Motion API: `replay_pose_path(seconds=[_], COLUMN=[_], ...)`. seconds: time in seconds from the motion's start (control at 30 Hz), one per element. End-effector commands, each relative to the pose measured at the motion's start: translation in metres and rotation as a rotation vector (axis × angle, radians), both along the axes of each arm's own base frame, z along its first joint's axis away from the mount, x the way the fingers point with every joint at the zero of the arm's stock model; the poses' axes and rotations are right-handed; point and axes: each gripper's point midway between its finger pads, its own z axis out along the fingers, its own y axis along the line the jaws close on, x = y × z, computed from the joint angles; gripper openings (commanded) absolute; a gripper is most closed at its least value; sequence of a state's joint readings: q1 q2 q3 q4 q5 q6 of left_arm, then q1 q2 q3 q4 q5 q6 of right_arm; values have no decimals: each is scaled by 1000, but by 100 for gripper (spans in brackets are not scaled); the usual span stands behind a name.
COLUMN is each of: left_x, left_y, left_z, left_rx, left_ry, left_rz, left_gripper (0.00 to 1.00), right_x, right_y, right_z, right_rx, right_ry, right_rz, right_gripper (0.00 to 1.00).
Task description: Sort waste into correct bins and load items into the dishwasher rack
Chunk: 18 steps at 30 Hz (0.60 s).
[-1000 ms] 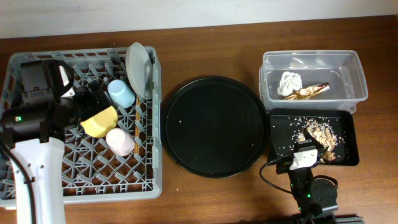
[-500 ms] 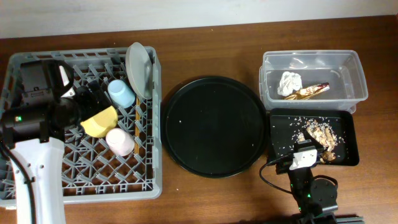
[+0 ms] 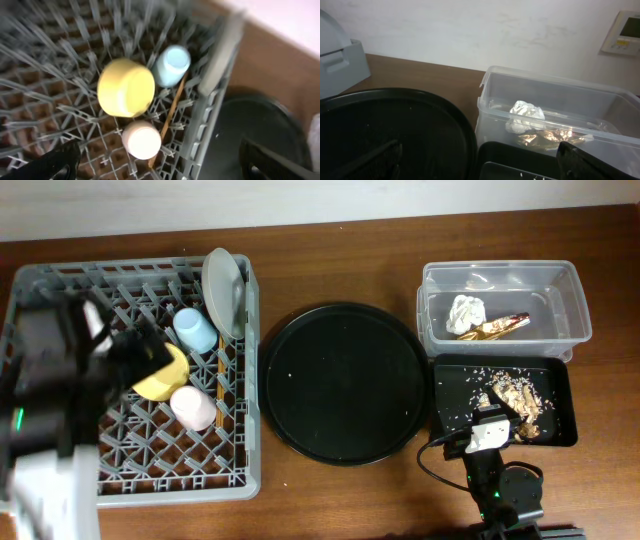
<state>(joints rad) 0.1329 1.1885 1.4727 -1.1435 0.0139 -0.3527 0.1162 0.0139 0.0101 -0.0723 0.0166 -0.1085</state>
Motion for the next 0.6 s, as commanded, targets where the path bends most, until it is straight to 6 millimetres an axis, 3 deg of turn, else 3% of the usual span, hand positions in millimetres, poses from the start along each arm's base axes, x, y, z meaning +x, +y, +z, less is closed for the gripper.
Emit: replay_pose_path(seconds=[0.0, 0.13, 0.17, 0.27, 0.3, 0.4, 0.57], left_x=[-61, -115, -133, -150, -151, -134, -87], left_y=[-1, -11, -16, -21, -22, -21, -26], left_z=[37, 20, 2, -35, -52, -60, -18], left_rx=[56, 66, 66, 62, 62, 71, 86], left_ry=[-178, -268, -290, -294, -309, -422, -854], left_rz=[28, 15, -1, -23, -30, -28, -65], left_gripper=[99, 99, 99, 99, 99, 99, 99], right_x=[0, 0, 0, 0, 0, 0, 0], right_y=[0, 0, 0, 0, 0, 0, 0], right_z=[-2, -2, -2, -2, -2, -2, -2], right_rx=[-3, -3, -3, -3, -3, -3, -3], right_ry=[1, 1, 1, 1, 1, 1, 2], right_rz=[3, 3, 3, 3, 3, 3, 3], right_gripper=[99, 99, 99, 99, 99, 99, 99])
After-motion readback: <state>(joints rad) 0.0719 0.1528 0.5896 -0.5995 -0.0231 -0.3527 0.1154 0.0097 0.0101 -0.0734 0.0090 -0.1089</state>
